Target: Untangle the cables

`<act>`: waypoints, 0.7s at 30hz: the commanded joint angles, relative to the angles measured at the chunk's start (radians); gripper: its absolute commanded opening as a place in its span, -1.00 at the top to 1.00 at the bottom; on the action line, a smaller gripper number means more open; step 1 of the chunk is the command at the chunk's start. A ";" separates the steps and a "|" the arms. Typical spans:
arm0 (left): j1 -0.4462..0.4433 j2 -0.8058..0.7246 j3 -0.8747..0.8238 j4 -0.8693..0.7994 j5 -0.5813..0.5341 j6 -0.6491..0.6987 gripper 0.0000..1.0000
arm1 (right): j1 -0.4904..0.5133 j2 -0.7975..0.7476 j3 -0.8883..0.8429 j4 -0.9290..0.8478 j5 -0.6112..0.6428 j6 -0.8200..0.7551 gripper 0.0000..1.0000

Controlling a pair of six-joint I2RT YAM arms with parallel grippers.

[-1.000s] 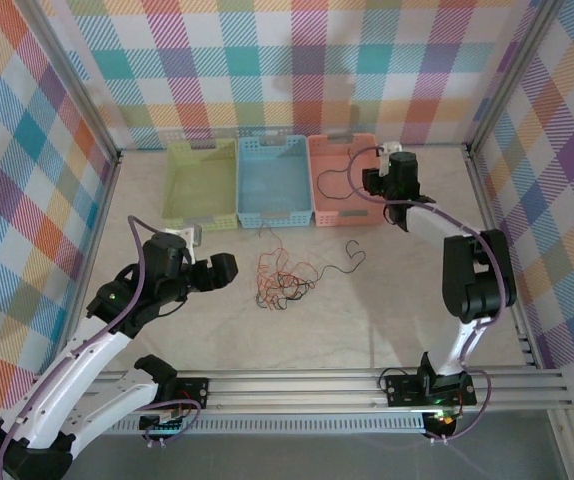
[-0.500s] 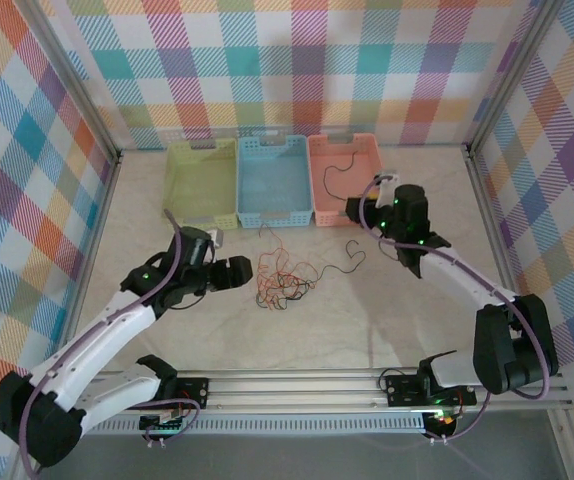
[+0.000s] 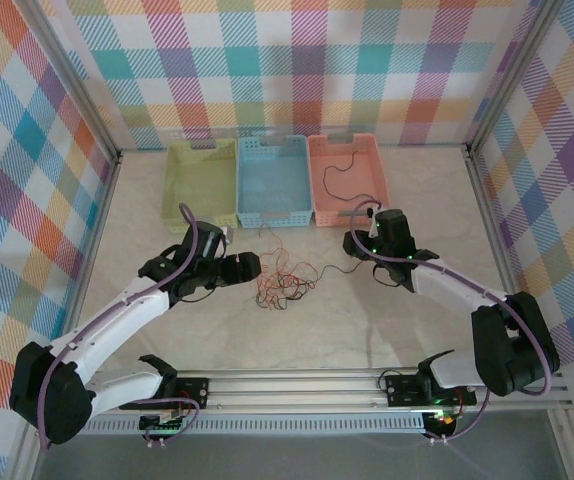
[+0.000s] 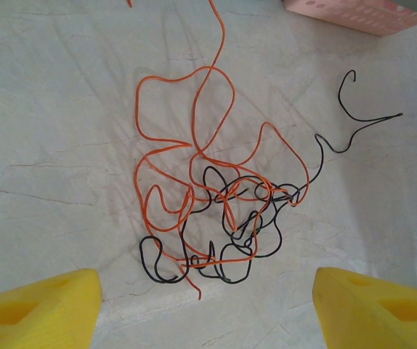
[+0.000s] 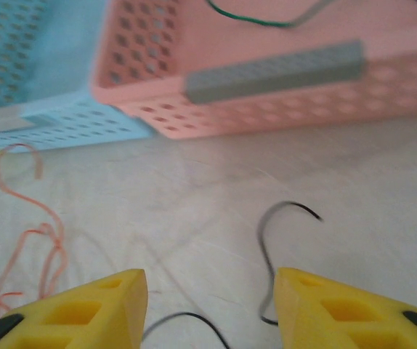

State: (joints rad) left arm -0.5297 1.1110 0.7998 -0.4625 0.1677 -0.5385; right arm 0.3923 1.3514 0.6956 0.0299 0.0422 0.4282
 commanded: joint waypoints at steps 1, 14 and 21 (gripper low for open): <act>-0.007 -0.009 -0.010 0.022 0.003 -0.013 -0.53 | -0.003 0.007 0.036 -0.129 0.115 0.080 -0.03; -0.007 -0.043 -0.007 -0.005 0.000 0.000 -0.53 | -0.006 0.137 0.087 -0.170 0.089 0.066 -0.08; -0.007 -0.051 -0.012 -0.018 0.000 0.005 -0.53 | -0.006 0.202 0.113 -0.142 0.007 0.004 0.19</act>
State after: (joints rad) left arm -0.5297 1.0824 0.7990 -0.4686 0.1673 -0.5377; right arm 0.3912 1.5364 0.7773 -0.1207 0.1028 0.4667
